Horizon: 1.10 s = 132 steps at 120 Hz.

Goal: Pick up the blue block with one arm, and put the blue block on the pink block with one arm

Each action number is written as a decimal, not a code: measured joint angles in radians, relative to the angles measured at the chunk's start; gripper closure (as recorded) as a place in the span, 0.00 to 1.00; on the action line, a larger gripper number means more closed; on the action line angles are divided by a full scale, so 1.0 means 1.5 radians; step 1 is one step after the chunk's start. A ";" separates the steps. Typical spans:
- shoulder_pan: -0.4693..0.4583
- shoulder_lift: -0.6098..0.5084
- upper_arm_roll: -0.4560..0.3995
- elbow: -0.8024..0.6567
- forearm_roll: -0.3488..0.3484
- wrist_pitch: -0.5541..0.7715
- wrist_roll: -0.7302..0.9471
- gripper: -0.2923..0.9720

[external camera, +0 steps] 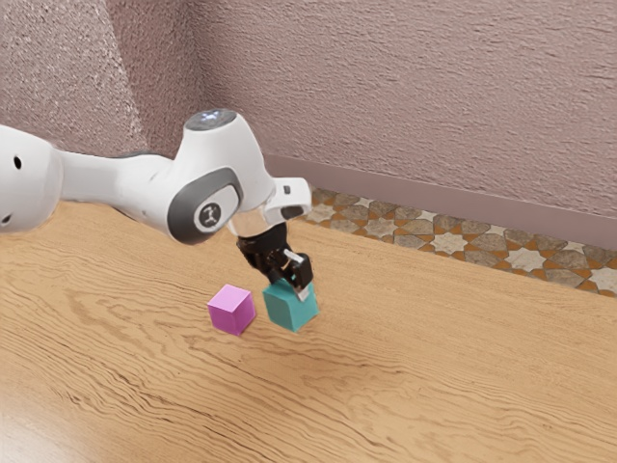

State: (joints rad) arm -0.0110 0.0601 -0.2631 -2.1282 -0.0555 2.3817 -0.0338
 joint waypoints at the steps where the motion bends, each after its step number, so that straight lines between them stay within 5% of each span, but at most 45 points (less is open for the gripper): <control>1: 0.001 -0.003 0.002 -0.001 0.000 -0.002 0.000 0.58; 72: 0.001 -0.107 0.135 -0.079 0.033 -0.052 0.029 0.52; 132: -0.001 -0.062 0.172 -0.034 0.048 -0.056 0.065 0.52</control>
State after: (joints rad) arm -0.0121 -0.0328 -0.0050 -2.1785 0.0170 2.2970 0.0635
